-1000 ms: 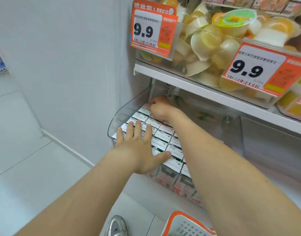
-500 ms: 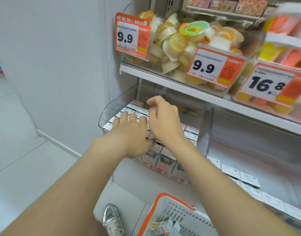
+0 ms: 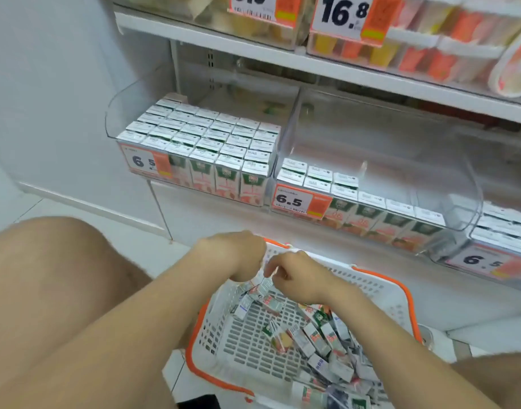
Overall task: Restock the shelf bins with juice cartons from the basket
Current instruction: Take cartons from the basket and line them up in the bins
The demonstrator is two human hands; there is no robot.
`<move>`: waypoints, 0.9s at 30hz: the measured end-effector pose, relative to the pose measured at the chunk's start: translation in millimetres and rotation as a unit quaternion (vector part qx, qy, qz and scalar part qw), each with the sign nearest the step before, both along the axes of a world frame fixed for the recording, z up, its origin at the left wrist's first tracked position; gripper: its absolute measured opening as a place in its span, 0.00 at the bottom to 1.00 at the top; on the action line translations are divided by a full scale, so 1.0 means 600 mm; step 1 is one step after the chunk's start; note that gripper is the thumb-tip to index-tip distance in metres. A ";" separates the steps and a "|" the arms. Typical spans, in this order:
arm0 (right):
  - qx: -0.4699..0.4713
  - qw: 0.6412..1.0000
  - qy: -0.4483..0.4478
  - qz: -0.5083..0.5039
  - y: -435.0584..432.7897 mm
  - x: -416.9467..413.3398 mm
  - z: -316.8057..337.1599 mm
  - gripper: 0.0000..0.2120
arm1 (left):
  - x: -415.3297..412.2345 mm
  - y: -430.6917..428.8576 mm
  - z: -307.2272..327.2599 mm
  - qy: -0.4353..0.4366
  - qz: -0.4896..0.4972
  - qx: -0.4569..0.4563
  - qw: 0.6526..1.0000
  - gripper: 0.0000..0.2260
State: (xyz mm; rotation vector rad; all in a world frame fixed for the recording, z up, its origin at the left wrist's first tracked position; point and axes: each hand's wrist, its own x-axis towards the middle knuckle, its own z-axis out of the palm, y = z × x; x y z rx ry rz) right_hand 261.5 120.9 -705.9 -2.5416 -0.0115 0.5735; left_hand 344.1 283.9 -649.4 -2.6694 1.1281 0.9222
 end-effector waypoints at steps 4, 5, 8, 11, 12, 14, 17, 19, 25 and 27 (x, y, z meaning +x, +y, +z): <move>-0.005 0.997 0.054 -0.061 -0.033 -0.026 -0.086 0.19 | -0.019 -0.027 -0.092 0.031 0.007 0.059 0.998 0.08; -0.014 0.996 0.059 -0.071 -0.040 -0.027 -0.106 0.20 | -0.019 -0.028 -0.113 0.035 0.019 0.058 0.998 0.10; -0.080 0.986 0.062 -0.133 -0.066 -0.029 -0.171 0.18 | -0.018 -0.025 -0.183 0.028 0.061 0.056 0.996 0.08; -0.170 0.968 0.047 -0.178 -0.096 -0.036 -0.219 0.19 | -0.028 -0.025 -0.254 0.032 0.116 0.039 0.992 0.13; -0.196 0.964 0.051 -0.171 -0.105 -0.040 -0.234 0.23 | -0.035 -0.025 -0.275 0.029 0.125 0.028 0.991 0.14; -0.217 0.965 0.059 -0.134 -0.118 -0.047 -0.264 0.30 | -0.041 -0.029 -0.321 -0.009 0.122 0.002 0.992 0.17; -0.202 0.968 0.082 -0.123 -0.118 -0.058 -0.302 0.35 | -0.042 -0.045 -0.363 -0.019 0.164 -0.077 0.983 0.25; -0.209 0.965 0.103 -0.122 -0.110 -0.067 -0.325 0.42 | -0.037 -0.059 -0.378 0.010 0.211 -0.125 0.969 0.30; -0.281 0.950 0.085 -0.103 -0.107 -0.083 -0.371 0.46 | -0.026 -0.077 -0.421 0.079 0.273 -0.169 0.944 0.38; -0.291 0.950 0.083 -0.083 -0.110 -0.085 -0.374 0.40 | -0.022 -0.078 -0.430 0.056 0.262 -0.161 0.950 0.40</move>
